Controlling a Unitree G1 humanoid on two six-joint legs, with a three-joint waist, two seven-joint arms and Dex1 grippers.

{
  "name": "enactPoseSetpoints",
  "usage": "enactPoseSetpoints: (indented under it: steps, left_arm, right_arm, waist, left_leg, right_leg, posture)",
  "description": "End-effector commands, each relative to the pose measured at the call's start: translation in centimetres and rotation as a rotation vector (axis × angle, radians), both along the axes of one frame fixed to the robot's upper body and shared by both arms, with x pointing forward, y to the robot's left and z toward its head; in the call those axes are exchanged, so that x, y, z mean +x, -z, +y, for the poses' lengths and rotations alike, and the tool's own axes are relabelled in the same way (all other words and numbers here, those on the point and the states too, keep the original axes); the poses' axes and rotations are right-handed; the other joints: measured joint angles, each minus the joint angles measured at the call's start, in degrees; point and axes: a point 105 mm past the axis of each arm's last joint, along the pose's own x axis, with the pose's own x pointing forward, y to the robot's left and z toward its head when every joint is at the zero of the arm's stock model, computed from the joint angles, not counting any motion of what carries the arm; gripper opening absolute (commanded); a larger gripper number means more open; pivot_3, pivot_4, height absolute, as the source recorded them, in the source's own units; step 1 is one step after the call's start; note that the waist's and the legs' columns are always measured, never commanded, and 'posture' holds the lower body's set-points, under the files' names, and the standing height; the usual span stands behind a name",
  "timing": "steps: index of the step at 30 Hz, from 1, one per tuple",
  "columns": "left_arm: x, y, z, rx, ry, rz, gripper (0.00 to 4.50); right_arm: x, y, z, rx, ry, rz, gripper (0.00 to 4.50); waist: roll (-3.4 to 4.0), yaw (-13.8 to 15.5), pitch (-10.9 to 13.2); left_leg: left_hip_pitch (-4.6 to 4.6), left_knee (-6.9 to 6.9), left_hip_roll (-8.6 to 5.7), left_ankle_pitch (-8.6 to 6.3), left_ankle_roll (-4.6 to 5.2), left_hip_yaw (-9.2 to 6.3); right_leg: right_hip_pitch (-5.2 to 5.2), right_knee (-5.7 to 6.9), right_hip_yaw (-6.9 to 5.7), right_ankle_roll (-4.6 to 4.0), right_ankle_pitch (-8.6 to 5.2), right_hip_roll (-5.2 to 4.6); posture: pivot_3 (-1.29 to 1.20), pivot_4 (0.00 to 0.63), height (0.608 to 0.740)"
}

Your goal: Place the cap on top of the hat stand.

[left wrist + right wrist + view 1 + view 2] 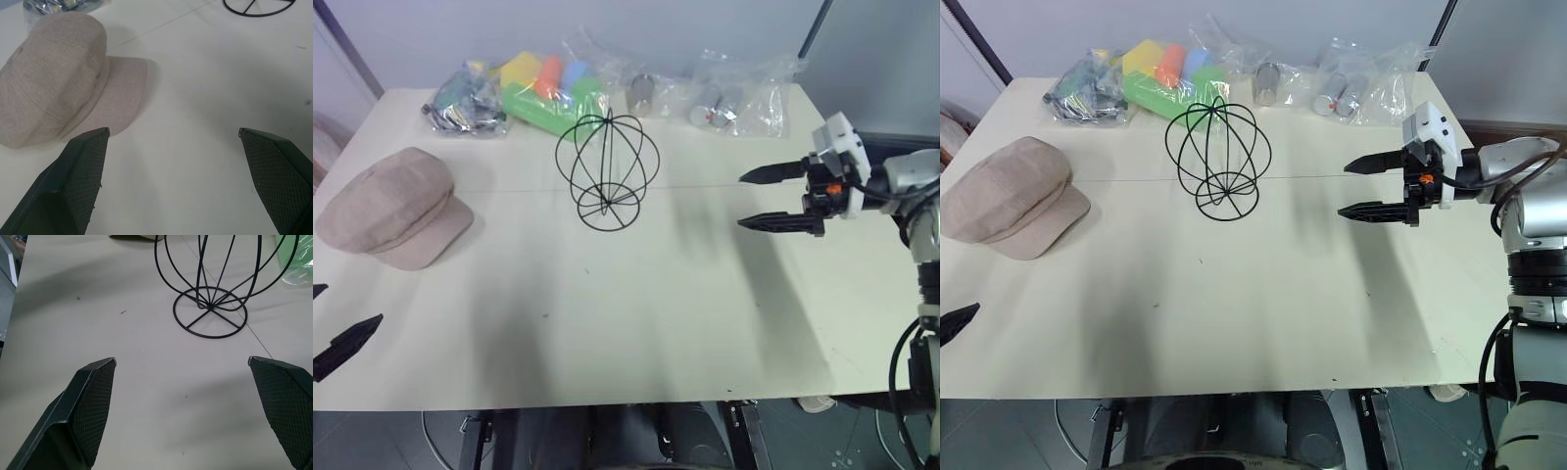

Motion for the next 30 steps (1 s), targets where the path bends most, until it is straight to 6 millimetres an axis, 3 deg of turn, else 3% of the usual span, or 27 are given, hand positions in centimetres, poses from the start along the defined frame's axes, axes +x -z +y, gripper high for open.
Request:
enactPoseSetpoints:
  steps: [1, 8, 14, 18, 21, 25, 30]
  left_arm:
    - [0.0, -0.7, 0.2, 0.030, -0.010, -0.021, 4.44]
    - [1.0, -0.5, 0.5, 0.104, -0.029, -0.032, 4.44]
    - [2.5, 0.3, -1.1, 0.235, 0.014, -0.032, 4.44]
    - [4.9, 0.9, -3.5, 0.472, 0.028, -0.051, 4.44]
    - [7.1, 1.7, -4.9, 0.645, 0.015, -0.096, 4.44]
    - [10.2, 2.7, -4.7, 0.778, -0.164, -0.182, 4.44]
    - [14.0, 4.6, -5.3, 0.822, -0.240, -0.193, 4.44]
  right_arm:
    - [-0.3, -0.8, 0.1, 0.002, -0.016, -0.039, 4.43]
    - [-0.2, -0.7, 0.2, -0.008, -0.012, -0.050, 4.43]
    - [-0.6, -1.0, 0.3, 0.014, -0.001, -0.019, 4.43]
    - [-1.4, -2.1, 1.0, 0.040, -0.026, -0.051, 4.43]
    - [-3.1, -3.4, 2.3, 0.098, -0.080, -0.033, 4.43]
    - [-6.0, -5.1, 4.2, 0.186, -0.171, 0.013, 4.43]
    - [-8.2, -6.3, 5.8, 0.232, -0.211, 0.011, 4.43]
  waist:
    - [0.00, 0.0, 0.0]
    - [0.00, 0.0, 0.0]
    - [-0.01, 0.1, 0.0]
    - [0.00, 0.4, 0.0]
    - [0.01, 0.4, 0.0]
    - [0.03, 0.4, 0.0]
    - [-0.05, 0.5, -0.1]
  left_leg:
    - [0.00, 0.00, -0.01, 0.00, 0.00, 0.00]
    - [0.02, 0.01, -0.04, 0.00, 0.00, 0.00]
    - [0.04, 0.02, -0.04, 0.00, 0.00, 0.00]
    - [0.05, 0.02, -0.05, 0.00, 0.00, -0.02]
    - [0.06, 0.05, -0.08, 0.01, 0.00, -0.05]
    - [0.07, 0.02, -0.10, 0.01, 0.01, -0.09]
    - [0.08, 0.06, -0.05, 0.01, 0.01, -0.16]
  right_leg:
    - [0.00, 0.00, 0.00, 0.00, 0.00, 0.00]
    - [0.02, 0.02, 0.00, 0.01, 0.01, 0.03]
    - [0.05, 0.04, 0.01, 0.03, 0.02, 0.05]
    - [0.06, 0.04, 0.00, 0.05, 0.03, 0.05]
    - [0.10, 0.08, 0.00, 0.20, 0.11, 0.05]
    - [0.10, 0.12, 0.00, 0.26, 0.15, 0.08]
    - [0.09, 0.22, -0.02, 0.44, 0.26, 0.20]
  posture:
    - [0.00, 0.150, 0.740]
    - [0.00, 0.150, 0.740]
    - [0.00, 0.150, 0.740]
    - [0.00, 0.150, 0.740]
    - [0.00, 0.150, 0.740]
    - [0.00, 0.150, 0.740]
    - [0.00, 0.150, 0.740]
